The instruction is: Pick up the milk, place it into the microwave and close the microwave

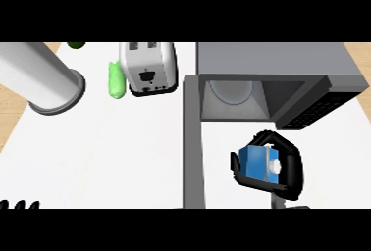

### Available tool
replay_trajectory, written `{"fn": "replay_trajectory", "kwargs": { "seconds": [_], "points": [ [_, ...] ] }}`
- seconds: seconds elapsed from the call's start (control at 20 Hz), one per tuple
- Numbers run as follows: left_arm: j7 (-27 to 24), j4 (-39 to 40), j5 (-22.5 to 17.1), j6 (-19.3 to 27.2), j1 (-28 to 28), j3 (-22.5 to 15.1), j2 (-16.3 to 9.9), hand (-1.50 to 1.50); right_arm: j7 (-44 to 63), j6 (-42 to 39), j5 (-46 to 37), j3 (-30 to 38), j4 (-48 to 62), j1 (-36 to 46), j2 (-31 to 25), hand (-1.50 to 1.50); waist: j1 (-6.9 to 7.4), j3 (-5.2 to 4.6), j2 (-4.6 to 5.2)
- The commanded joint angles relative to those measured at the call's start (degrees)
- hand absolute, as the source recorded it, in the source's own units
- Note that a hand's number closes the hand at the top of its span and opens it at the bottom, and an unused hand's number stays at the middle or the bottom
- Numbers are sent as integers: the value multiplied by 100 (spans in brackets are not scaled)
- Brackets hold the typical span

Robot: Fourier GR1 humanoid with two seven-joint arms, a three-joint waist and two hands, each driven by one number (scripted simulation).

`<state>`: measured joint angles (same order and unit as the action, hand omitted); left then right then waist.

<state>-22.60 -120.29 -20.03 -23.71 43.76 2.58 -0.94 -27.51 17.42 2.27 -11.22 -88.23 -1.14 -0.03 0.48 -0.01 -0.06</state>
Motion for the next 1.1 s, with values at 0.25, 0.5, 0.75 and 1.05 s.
{"fn": "replay_trajectory", "kwargs": {
  "seconds": [0.25,0.5,0.75,1.05],
  "points": [
    [60,32,-35,-85,-145,153,45,-150,245,720,-196,194,1937,1753,3,150,43,3,20],
    [-16,461,-205,-302,-292,501,-117,-150,29,1242,157,195,3280,2549,3,150,66,4,24],
    [119,113,-50,-286,-49,287,44,-150,-749,998,678,932,4929,3601,3,150,156,10,53],
    [78,483,-105,-325,-571,524,-97,-150,-881,1232,319,1435,6346,4611,-345,150,219,10,91]
  ]
}}
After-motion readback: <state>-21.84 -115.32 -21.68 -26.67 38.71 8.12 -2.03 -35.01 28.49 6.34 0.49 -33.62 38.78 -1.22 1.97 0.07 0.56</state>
